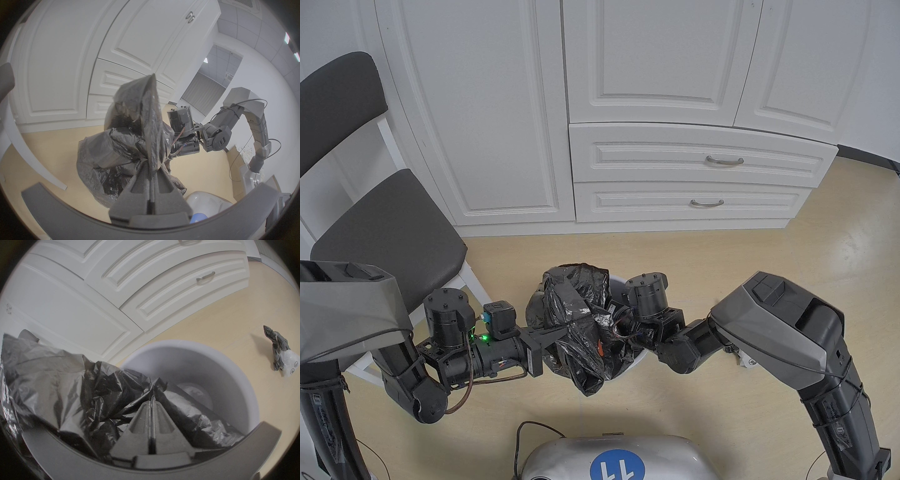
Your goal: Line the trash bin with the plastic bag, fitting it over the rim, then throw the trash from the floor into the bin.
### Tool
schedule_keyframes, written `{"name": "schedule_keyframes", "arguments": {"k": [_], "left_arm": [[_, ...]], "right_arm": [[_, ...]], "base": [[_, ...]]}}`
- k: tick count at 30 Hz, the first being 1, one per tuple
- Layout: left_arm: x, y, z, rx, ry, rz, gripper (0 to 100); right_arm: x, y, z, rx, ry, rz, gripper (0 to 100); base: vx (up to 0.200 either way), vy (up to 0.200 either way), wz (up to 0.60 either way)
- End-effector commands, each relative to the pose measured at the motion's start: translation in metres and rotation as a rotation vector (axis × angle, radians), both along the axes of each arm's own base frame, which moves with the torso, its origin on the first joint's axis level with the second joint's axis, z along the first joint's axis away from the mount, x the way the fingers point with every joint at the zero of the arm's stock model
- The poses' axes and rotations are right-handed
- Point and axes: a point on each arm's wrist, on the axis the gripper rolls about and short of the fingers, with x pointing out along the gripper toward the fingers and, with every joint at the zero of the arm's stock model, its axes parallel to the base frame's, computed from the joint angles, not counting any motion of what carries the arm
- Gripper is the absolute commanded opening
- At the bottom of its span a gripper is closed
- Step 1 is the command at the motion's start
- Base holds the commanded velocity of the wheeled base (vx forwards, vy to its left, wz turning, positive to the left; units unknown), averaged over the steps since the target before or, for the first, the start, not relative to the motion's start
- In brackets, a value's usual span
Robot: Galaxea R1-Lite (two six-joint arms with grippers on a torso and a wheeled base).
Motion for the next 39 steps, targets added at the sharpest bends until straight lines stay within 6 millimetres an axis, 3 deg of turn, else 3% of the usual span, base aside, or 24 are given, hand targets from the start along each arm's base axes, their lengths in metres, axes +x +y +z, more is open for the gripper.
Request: {"name": "schedule_keyframes", "arguments": {"k": [1, 8, 13, 20, 33, 39], "left_arm": [[-0.003, -0.012, 0.004, 0.004, -0.001, -0.036, 0], [-0.010, -0.029, 0.004, 0.020, 0.003, -0.052, 0], [-0.012, -0.034, -0.001, 0.036, 0.014, -0.033, 0], [-0.012, -0.036, -0.013, 0.082, 0.049, 0.026, 0], [-0.009, -0.022, -0.008, 0.081, 0.042, 0.076, 0], [-0.013, -0.017, -0.003, 0.079, 0.037, 0.084, 0]], "right_arm": [[-0.009, -0.006, 0.028, -0.016, -0.035, 0.011, 0], [-0.024, -0.018, 0.070, -0.096, -0.163, 0.031, 0], [-0.039, -0.013, 0.071, -0.143, -0.195, 0.064, 0], [-0.040, -0.024, 0.072, -0.193, -0.187, 0.062, 0], [-0.039, -0.064, 0.075, -0.411, -0.100, 0.076, 0], [-0.042, -0.053, 0.057, -0.439, -0.054, 0.114, 0]], "base": [[0.000, 0.000, 0.00], [0.000, 0.000, 0.00], [0.000, 0.000, 0.00], [0.000, 0.000, 0.00], [0.000, 0.000, 0.00], [0.000, 0.000, 0.00]]}}
